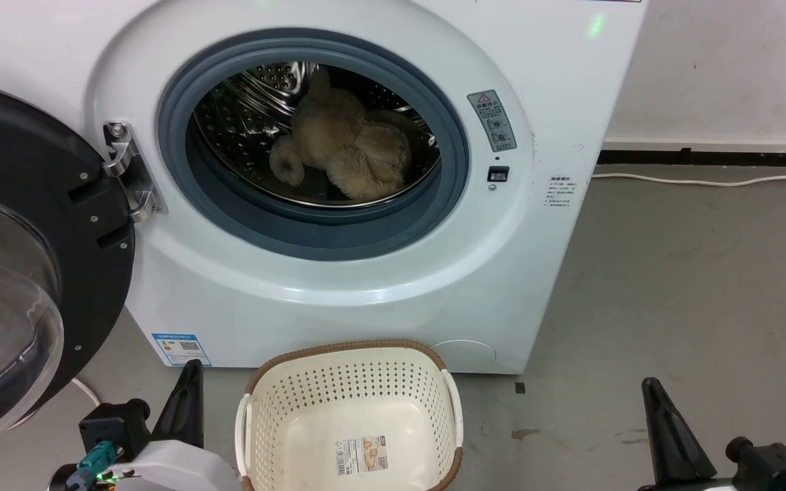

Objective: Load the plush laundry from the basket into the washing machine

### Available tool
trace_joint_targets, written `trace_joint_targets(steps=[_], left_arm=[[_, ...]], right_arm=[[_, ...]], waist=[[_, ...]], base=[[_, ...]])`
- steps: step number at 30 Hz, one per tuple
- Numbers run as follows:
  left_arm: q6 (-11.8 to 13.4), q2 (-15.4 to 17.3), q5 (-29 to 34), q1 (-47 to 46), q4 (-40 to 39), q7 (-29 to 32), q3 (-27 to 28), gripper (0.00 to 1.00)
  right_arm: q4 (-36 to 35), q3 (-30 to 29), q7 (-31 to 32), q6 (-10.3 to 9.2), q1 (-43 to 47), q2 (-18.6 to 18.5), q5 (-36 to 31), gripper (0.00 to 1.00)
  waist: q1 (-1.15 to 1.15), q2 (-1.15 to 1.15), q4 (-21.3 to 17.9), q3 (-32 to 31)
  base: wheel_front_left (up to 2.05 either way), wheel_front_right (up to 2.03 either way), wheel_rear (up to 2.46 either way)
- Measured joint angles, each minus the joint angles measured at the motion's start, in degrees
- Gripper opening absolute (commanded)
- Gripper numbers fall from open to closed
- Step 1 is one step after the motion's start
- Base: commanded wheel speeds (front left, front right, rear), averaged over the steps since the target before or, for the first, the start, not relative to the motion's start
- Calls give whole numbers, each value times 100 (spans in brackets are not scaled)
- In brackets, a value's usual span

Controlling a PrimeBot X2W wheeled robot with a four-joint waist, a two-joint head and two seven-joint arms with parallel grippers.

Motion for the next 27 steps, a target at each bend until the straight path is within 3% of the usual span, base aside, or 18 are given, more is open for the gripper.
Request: trace_joint_targets(steps=[27], left_arm=[[-226, -368, 639, 0, -127, 213, 347, 0]], right_arm=[[-58, -12, 299, 0, -42, 0, -231, 0]], waist=[[0, 0, 47, 3]], base=[[0, 0, 0]])
